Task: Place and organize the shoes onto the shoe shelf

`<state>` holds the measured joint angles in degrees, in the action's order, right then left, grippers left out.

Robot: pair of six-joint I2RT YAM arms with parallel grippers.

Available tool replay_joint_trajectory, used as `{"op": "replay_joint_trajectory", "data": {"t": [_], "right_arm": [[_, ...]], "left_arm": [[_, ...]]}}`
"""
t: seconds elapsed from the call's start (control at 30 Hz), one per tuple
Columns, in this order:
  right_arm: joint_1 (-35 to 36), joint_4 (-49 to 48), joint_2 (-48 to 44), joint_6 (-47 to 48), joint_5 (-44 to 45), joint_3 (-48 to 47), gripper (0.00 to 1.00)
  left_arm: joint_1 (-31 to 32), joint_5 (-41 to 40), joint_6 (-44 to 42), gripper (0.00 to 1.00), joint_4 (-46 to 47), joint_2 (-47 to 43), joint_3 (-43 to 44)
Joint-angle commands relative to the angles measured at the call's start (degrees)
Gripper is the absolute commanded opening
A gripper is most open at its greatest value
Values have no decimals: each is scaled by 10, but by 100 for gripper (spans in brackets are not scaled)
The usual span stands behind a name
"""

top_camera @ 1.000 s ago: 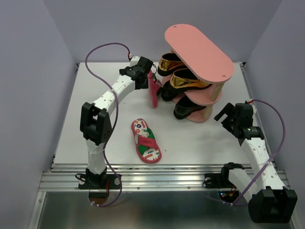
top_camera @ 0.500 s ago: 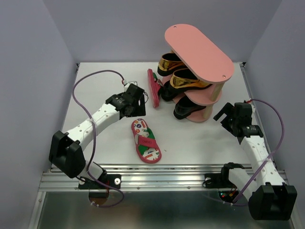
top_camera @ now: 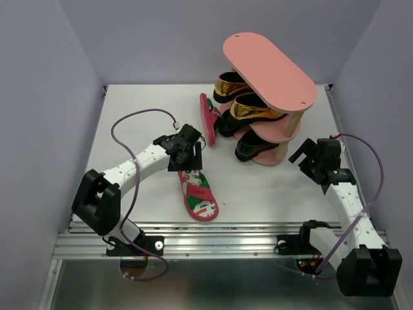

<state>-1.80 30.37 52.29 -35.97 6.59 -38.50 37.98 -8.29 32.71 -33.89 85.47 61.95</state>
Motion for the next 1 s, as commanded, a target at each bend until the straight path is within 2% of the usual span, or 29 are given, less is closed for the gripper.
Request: {"op": "replay_joint_trajectory", "data": {"t": [0.0,0.1,0.23,0.33,0.47,0.57,0.8,0.97], "right_arm": [[-1,-28,0,5,-7,0,100],[-1,-28,-1,5,-4,-2,100],[-1,-25,-7,6,-4,-1,100],[-1,-19,-15,8,-2,0,100],[-1,-13,-25,10,1,1,100],[-1,-10,-28,11,-2,0,100],[-1,-10,-25,12,-3,-3,100],[-1,-10,-25,11,-2,-1,100]], "left_arm": [[-2,-34,19,82,41,-10,61],[-10,-23,32,87,87,13,114],[-21,-7,48,93,133,91,169],[-33,-10,74,92,162,130,200],[-64,9,105,83,220,181,192],[-81,18,116,81,267,203,175],[-103,21,118,80,239,245,173],[-154,-6,128,80,203,202,116]]}}
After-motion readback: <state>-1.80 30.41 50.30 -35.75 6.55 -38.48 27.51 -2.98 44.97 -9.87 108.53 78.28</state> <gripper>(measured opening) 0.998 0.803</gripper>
